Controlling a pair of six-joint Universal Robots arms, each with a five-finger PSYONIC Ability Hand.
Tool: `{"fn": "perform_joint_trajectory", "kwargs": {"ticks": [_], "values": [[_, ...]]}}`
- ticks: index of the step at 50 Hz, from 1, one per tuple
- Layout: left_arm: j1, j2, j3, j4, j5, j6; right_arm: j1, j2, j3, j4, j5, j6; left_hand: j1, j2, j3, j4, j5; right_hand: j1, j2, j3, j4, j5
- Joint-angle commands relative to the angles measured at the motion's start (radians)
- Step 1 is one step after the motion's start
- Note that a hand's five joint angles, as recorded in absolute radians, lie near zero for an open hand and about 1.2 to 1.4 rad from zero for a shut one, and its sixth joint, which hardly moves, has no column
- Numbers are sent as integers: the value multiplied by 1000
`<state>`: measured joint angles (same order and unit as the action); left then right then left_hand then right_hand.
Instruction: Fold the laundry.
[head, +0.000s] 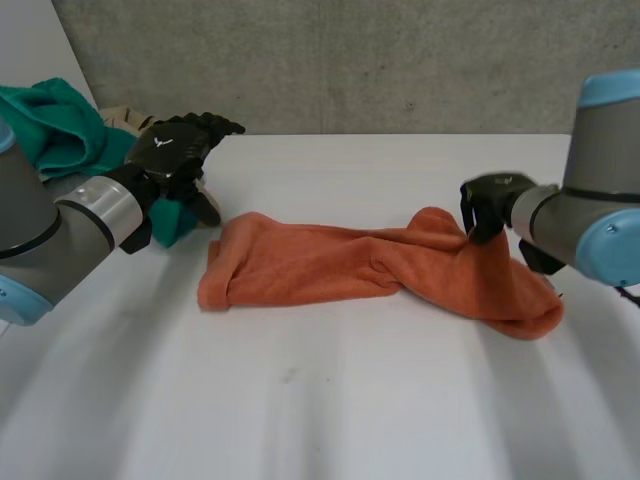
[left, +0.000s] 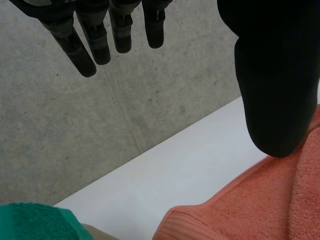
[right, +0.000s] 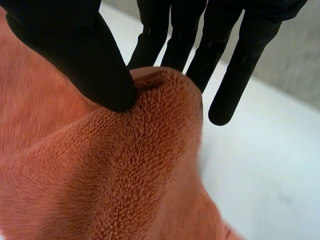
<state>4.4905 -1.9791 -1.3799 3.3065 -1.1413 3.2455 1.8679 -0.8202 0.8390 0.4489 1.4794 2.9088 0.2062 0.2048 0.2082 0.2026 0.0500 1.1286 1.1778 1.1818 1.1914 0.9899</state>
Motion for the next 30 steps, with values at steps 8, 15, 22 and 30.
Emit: {"fn": "perform_joint_trajectory", "kwargs": {"ticks": [8,15,22,30], "values": [[-103,-216,261,-51,3,10,59,-543,276,-82,-247,-123,-32,-30,-34,-28,-50,268,218,215,205,232],[-181,-342,377,-145,18,36,73,-701,353,-61,-336,-126,-32,-30,-34,-28,-50,268,218,215,205,232],[-241,-463,449,-223,17,128,45,-794,416,-76,-384,-114,312,313,310,315,293,268,218,215,205,232],[-272,-495,450,-297,67,138,-27,-749,407,-130,-384,-91,984,985,982,987,965,268,218,215,205,232]]}}
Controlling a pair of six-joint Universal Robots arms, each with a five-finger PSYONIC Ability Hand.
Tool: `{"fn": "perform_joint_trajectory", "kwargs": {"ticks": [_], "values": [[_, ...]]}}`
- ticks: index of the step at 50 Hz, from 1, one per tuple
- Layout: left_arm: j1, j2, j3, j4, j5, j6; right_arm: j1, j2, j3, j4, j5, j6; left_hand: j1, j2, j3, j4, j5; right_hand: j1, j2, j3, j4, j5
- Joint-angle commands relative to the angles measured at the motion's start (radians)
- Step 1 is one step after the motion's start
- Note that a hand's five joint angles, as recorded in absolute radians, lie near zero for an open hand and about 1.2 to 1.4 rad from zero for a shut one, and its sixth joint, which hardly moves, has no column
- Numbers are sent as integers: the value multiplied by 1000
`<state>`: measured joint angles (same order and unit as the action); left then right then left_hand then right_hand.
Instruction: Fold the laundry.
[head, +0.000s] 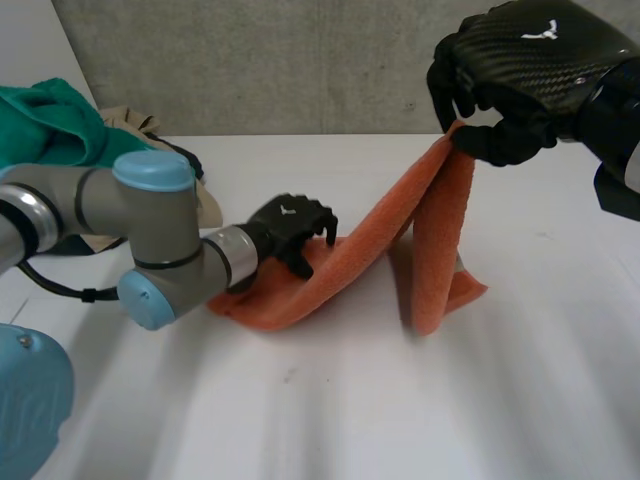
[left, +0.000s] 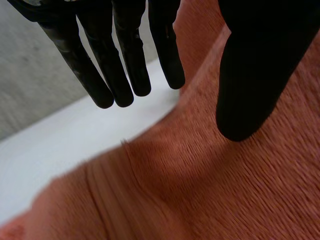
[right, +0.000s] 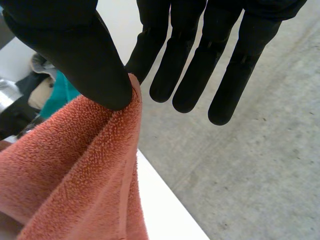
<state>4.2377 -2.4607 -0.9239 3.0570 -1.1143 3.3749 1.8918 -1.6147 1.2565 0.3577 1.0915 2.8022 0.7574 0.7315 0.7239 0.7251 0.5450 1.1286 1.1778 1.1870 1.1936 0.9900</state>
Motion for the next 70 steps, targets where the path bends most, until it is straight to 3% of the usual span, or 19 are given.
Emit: {"fn": "perform_joint_trajectory", "kwargs": {"ticks": [1,8,16,19,23,25,28,30,36,42,43,44,47,48,57,63,70], "values": [[-18,-3,-4,-47,50,4,-53,68,-20,-42,4,16,637,663,670,669,675,268,218,209,203,232],[-1,74,25,32,21,-28,-51,156,-92,-57,27,20,639,665,672,671,677,268,218,209,203,232],[59,267,-15,279,-177,-121,-27,203,-187,-85,76,59,639,665,672,671,677,268,218,209,203,232],[67,307,-62,276,-162,-131,-23,197,-175,-79,71,66,639,665,672,671,677,268,218,209,203,232],[67,336,-185,255,-73,-132,-22,159,-126,-82,47,74,639,665,672,671,677,268,218,209,203,232],[65,329,-239,244,11,-140,-17,138,-102,-89,12,74,131,157,164,163,169,268,218,209,203,232],[51,290,-260,221,124,-158,-17,110,-82,-111,-42,86,-421,-395,-388,-389,-383,268,218,209,203,232],[44,267,-256,197,166,-173,-16,104,-82,-121,-54,97,-535,-509,-501,-503,-497,268,218,209,203,232],[16,189,-195,62,284,-245,-25,105,-86,-143,-64,126,-497,-471,-464,-465,-459,268,218,209,203,232],[-30,129,-155,-20,323,-244,-46,150,-89,-146,-62,123,-339,-313,-305,-307,-301,268,218,209,203,232],[-35,120,-150,-26,324,-243,-49,157,-91,-146,-61,123,-240,-214,-206,-207,-202,268,218,209,203,232],[-41,106,-138,-32,323,-236,-53,174,-94,-146,-61,119,81,107,115,113,119,268,218,209,203,232],[-45,86,-109,-29,309,-232,-60,202,-101,-148,-55,112,520,546,554,553,558,268,218,209,203,232],[-45,76,-78,-24,286,-235,-65,226,-112,-149,-47,109,638,664,671,670,676,268,218,209,203,232],[-21,127,155,19,33,-256,-79,369,-305,-206,82,92,639,665,672,671,677,268,218,209,203,232],[10,299,208,188,-154,-253,-73,427,-489,-273,214,83,639,665,672,671,677,268,218,209,203,232],[21,470,-48,295,-165,-194,-50,375,-416,-329,229,79,639,665,672,671,677,268,218,209,203,232]]}}
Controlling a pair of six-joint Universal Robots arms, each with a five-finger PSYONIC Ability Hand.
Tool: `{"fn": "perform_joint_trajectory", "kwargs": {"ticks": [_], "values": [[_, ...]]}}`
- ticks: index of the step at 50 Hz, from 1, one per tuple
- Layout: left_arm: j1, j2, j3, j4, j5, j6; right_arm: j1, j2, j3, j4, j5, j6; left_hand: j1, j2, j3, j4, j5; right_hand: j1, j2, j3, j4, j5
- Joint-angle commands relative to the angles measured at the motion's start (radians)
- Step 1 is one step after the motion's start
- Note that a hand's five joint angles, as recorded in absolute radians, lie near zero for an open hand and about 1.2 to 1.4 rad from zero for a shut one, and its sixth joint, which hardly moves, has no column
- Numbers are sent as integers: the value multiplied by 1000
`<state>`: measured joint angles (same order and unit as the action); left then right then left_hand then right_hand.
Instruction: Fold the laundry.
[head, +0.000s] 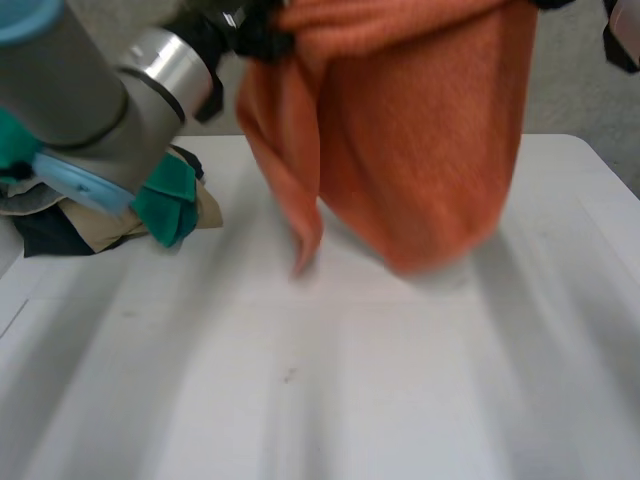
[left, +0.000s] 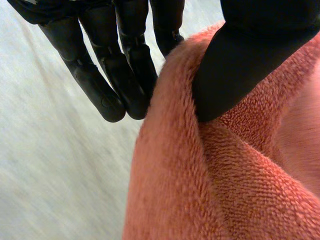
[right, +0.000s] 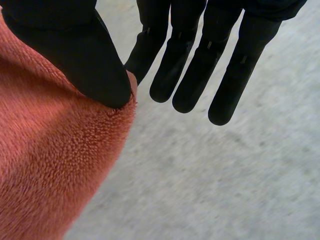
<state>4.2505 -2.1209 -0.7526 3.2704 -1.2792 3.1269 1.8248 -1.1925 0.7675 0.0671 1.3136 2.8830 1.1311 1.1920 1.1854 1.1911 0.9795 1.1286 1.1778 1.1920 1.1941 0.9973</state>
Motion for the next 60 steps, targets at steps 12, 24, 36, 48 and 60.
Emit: {"fn": "perform_joint_trajectory", "kwargs": {"ticks": [12,24,36,48,60], "values": [[-31,79,-755,138,-28,179,28,-105,708,-104,-175,-96,234,173,179,174,211,268,218,204,202,224],[-11,119,-827,6,-49,185,48,14,915,-138,-156,-285,-501,-561,-555,-561,-523,40,-9,-23,-25,-3],[143,239,-820,-49,23,231,31,-111,900,-56,-134,-306,-630,-691,-684,-690,-653,-912,-962,-976,-978,-956],[273,121,-688,-248,86,413,-62,-56,820,6,-140,-436,-428,-489,-482,-488,-451,-928,-977,-991,-993,-971],[325,6,-711,-310,141,472,-90,13,831,48,-142,-401,-327,-388,-382,-387,-350,-887,-936,-950,-952,-930]]}}
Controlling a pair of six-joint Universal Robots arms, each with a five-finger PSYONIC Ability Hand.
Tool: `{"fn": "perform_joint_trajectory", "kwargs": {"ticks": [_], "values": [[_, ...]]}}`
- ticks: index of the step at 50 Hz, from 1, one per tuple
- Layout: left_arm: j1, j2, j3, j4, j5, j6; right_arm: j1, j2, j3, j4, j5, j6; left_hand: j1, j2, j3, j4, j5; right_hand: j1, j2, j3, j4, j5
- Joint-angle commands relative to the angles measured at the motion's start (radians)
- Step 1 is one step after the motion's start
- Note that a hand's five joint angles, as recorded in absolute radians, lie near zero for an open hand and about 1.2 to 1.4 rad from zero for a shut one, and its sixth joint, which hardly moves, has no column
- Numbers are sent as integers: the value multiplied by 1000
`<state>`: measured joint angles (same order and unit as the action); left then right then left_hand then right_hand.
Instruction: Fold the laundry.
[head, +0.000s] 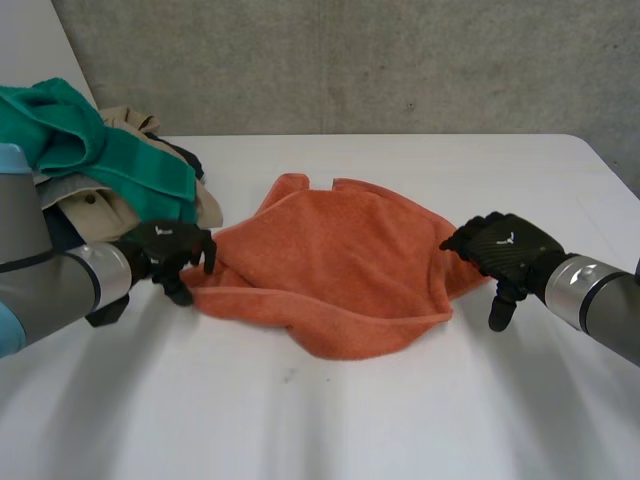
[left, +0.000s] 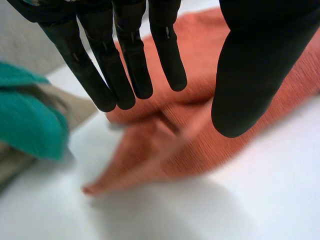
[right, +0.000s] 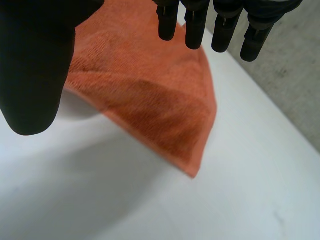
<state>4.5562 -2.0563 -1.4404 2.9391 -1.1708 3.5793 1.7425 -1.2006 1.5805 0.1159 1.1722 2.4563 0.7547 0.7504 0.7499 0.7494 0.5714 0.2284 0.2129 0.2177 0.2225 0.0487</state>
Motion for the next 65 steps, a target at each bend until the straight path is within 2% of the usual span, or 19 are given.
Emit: {"fn": "perform_joint_trajectory", "kwargs": {"ticks": [1,9,27,28,31,32,34,41,47,55,65], "values": [[20,-65,-23,34,31,18,-8,21,18,-4,0,29,31,36,36,37,40,17,32,27,22,22],[17,-128,-2,138,7,21,-8,23,38,-13,0,39,-57,-53,-52,-51,-48,17,32,27,23,22],[21,-153,-14,198,-50,39,-27,21,73,-30,-16,47,-19,-14,-14,-13,-10,17,32,27,23,22],[23,-154,-14,198,-53,45,-27,23,73,-30,-16,47,13,18,18,19,22,17,32,27,23,22],[26,-159,-6,203,-61,67,-27,19,73,-32,-16,49,532,536,536,537,540,20,35,30,25,25],[26,-157,-5,204,-61,68,-27,18,73,-32,-16,50,640,645,645,646,649,20,35,30,25,25],[23,-145,-3,204,-58,69,-29,15,72,-32,-16,55,642,646,646,647,650,20,35,30,25,25],[-9,4,-35,204,19,56,-50,4,41,-25,-14,98,642,646,646,647,650,-10,6,1,-4,-5],[-26,162,-41,207,16,-2,-44,18,-8,11,-8,151,642,646,646,647,650,-54,-38,-43,-48,-49],[-69,378,18,206,20,-146,23,68,-105,65,14,256,642,646,646,647,650,-54,-38,-43,-48,-49],[-144,489,159,158,16,-194,150,190,-197,61,72,446,642,646,646,647,650,17,32,27,22,22]]}}
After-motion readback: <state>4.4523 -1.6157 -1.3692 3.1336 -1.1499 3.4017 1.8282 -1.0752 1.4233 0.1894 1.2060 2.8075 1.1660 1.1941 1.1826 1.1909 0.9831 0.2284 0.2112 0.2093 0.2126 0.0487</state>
